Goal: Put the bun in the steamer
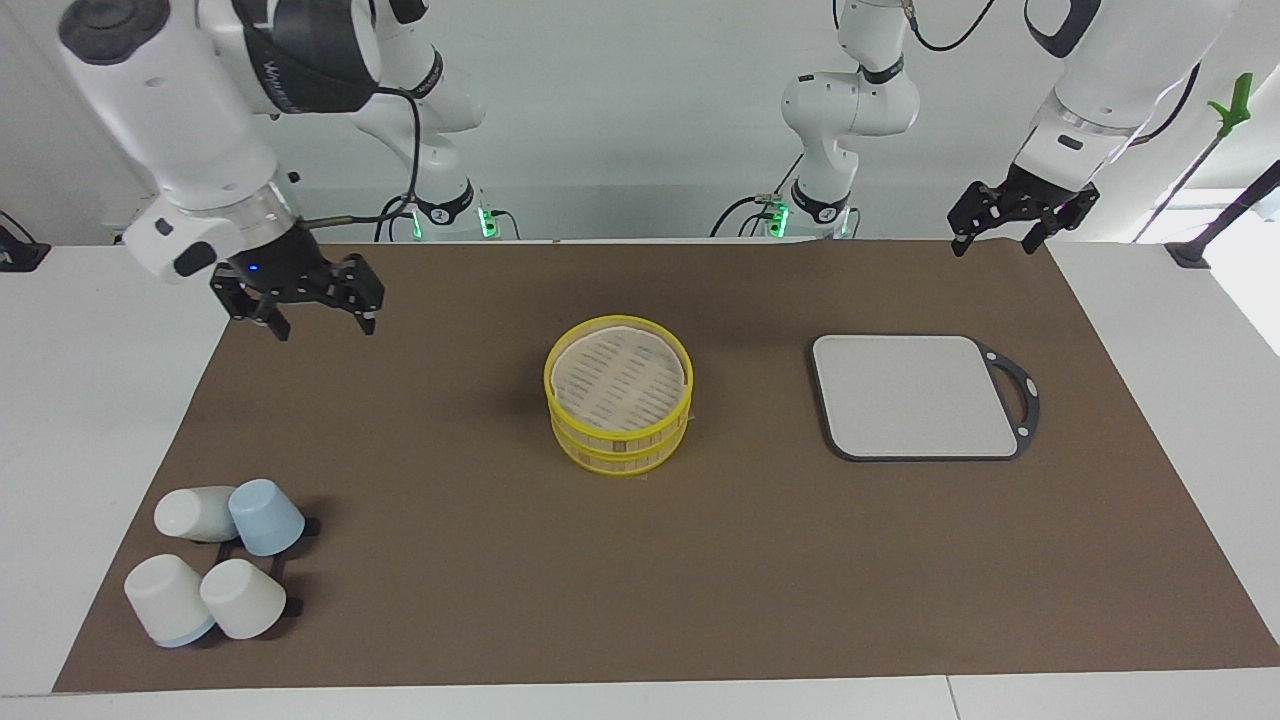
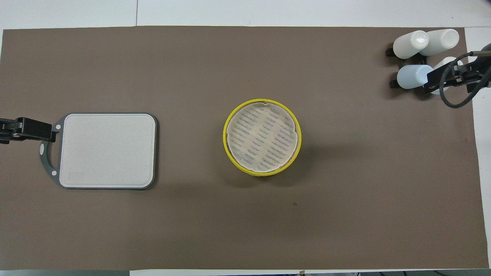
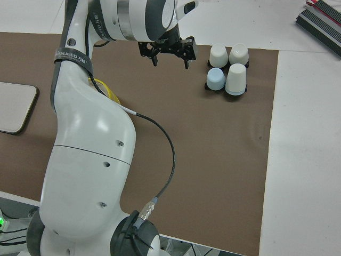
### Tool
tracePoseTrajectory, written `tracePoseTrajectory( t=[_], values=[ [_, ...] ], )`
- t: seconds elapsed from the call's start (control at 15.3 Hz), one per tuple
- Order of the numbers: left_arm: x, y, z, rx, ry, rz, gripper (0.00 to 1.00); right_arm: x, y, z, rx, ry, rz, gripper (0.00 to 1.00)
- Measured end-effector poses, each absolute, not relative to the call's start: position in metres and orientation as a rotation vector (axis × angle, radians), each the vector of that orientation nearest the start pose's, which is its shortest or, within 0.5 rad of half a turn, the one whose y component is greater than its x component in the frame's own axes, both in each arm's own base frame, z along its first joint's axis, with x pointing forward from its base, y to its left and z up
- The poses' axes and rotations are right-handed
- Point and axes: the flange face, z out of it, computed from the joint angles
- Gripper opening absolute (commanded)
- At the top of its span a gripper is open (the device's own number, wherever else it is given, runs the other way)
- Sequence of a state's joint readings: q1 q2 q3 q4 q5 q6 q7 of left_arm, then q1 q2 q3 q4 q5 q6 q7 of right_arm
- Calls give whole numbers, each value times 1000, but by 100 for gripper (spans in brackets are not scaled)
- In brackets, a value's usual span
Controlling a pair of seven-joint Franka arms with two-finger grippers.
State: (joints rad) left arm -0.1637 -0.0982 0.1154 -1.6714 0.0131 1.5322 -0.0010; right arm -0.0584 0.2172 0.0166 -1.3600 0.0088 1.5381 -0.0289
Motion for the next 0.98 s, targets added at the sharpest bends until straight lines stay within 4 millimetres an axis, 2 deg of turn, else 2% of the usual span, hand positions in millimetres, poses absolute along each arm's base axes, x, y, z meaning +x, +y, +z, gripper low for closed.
tracePoseTrajectory(
  t=[0.26, 0.59, 0.98],
  values=[
    [519, -21, 626, -3137, 75, 65, 100, 612, -26, 574, -3128, 24, 52, 100],
    [519, -21, 626, -3137, 75, 64, 100, 606, -36, 576, -3128, 53, 52, 100],
    [519, -21, 626, -3137, 75, 64, 100, 605, -38, 574, -3148, 12, 67, 100]
  ],
)
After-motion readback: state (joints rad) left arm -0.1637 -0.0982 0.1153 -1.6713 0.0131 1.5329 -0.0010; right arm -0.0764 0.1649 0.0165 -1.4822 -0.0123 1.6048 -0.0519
